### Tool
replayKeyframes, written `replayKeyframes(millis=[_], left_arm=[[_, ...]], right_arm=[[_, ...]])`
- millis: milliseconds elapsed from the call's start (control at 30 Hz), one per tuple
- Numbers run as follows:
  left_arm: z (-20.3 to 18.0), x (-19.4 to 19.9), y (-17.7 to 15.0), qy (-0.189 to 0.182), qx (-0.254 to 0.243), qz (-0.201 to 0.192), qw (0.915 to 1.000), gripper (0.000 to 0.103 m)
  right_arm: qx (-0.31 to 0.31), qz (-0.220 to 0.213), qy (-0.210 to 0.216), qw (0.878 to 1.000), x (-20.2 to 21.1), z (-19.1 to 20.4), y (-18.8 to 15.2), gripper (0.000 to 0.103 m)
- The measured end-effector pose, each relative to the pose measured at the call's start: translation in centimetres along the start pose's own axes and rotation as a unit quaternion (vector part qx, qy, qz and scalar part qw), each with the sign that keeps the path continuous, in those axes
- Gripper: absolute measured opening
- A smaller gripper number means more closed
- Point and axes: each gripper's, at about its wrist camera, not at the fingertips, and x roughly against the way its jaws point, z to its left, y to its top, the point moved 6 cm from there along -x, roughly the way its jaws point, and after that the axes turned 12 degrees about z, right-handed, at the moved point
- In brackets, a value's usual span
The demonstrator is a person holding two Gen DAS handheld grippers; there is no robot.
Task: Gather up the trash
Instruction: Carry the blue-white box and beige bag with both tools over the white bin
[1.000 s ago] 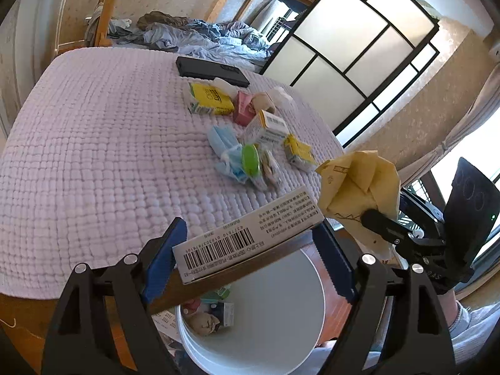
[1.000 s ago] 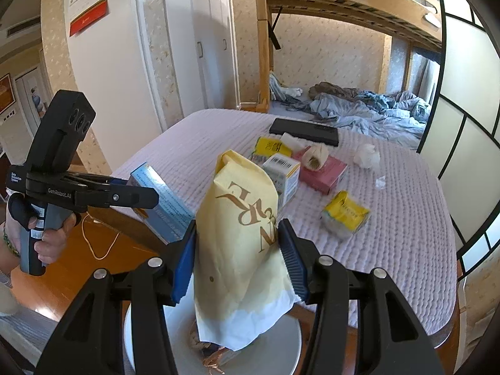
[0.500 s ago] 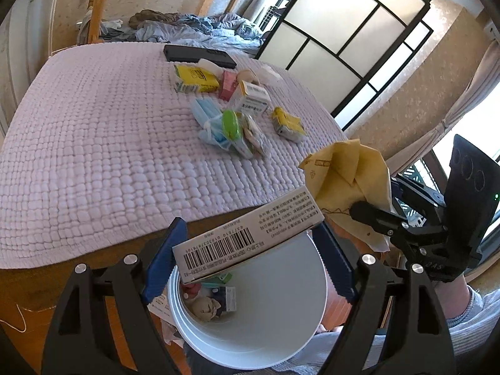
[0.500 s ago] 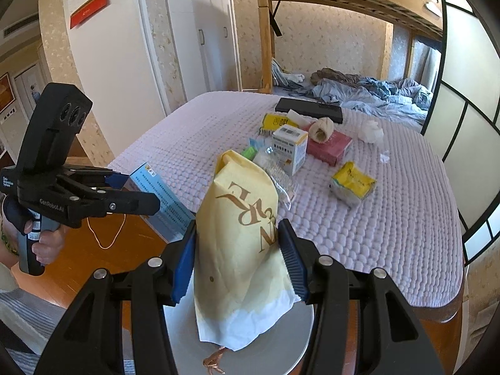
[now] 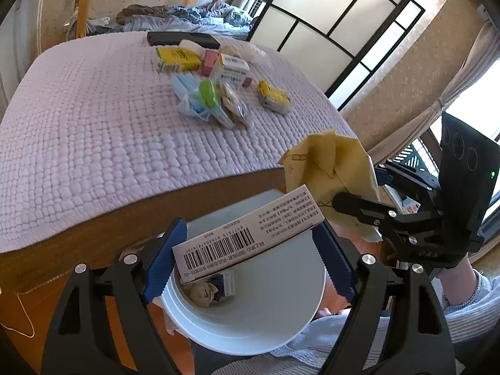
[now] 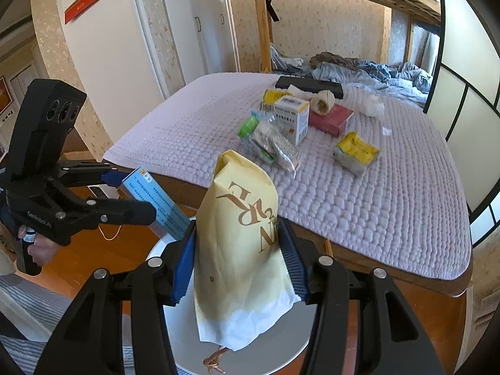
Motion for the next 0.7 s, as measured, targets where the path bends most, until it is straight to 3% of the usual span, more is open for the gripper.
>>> replayKeyframes(millis=[267,700], left_arm=[[-0.3,-1.6,-1.0,0.020,-0.008,0.021,0.9995,0.084],[0.3,-4.6,-2.4,0.093,-0.014,0.055,0.9940,0.084]], right_arm=[[-0.004,0.026,0.011,1.000,-1.5,0.5,-1.2,0.051],[-0.029,0.066,0.019,0.997,-5.0,-0.2,-3.3,0.051]])
